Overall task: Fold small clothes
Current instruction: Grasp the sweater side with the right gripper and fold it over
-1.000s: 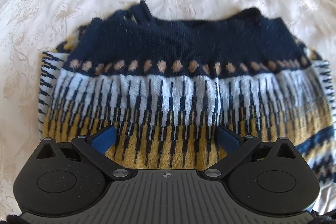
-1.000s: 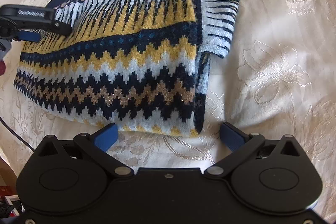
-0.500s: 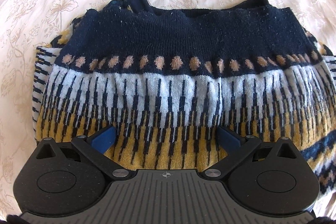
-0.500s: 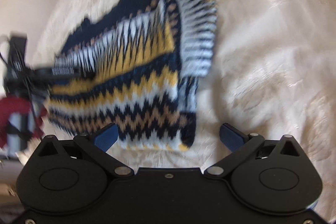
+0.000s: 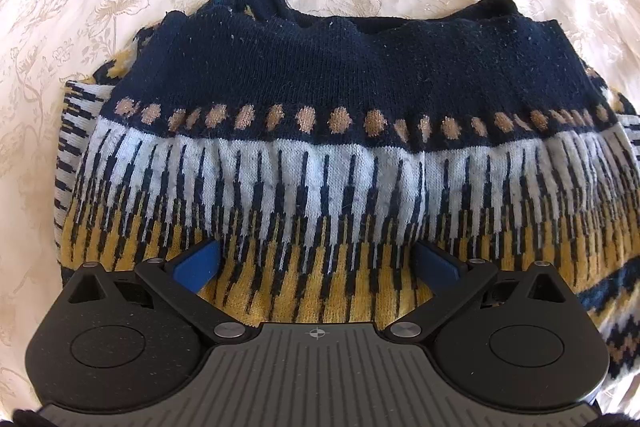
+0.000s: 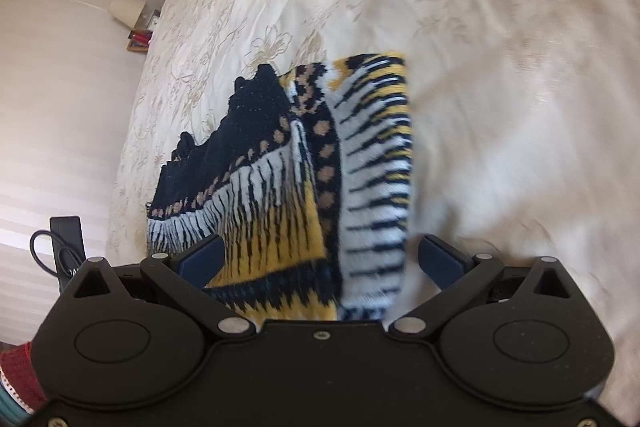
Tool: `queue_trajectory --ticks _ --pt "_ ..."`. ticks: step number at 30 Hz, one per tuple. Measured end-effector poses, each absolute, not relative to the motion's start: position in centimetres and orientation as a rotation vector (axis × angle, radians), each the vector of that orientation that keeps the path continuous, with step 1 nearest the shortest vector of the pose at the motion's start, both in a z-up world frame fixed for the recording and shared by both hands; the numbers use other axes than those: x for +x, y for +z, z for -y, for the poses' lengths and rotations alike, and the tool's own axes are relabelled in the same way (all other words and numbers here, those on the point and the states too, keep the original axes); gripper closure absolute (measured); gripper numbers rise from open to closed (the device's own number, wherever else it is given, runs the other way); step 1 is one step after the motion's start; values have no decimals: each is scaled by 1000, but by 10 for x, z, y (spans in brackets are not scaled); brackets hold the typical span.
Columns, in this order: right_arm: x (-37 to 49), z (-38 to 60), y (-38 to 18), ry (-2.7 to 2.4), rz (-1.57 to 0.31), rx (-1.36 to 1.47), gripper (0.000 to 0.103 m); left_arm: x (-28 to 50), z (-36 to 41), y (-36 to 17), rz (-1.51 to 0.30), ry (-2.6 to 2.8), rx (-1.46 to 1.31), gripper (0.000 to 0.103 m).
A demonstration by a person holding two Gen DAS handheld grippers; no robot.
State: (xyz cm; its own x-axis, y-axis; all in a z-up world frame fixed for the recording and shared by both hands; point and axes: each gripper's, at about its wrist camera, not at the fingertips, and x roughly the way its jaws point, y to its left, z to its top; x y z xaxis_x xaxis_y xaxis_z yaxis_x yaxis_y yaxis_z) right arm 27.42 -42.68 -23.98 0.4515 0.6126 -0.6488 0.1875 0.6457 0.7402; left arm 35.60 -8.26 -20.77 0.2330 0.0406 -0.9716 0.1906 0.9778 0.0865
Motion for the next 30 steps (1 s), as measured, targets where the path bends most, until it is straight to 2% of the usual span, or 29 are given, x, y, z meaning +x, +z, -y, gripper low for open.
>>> queue_trajectory --ticks 12,15,20,30 --pt "309 403 -254 410 -1111 858 0 344 82 -210 -1260 -98 186 0" --pt "310 407 -259 416 -1106 904 0 351 80 -201 -1273 -97 155 1" --pt "307 413 -261 443 -1095 933 0 368 88 -183 -1188 -112 176 3" --pt "300 416 -257 460 -1106 940 0 399 110 -210 -1242 -80 199 0"
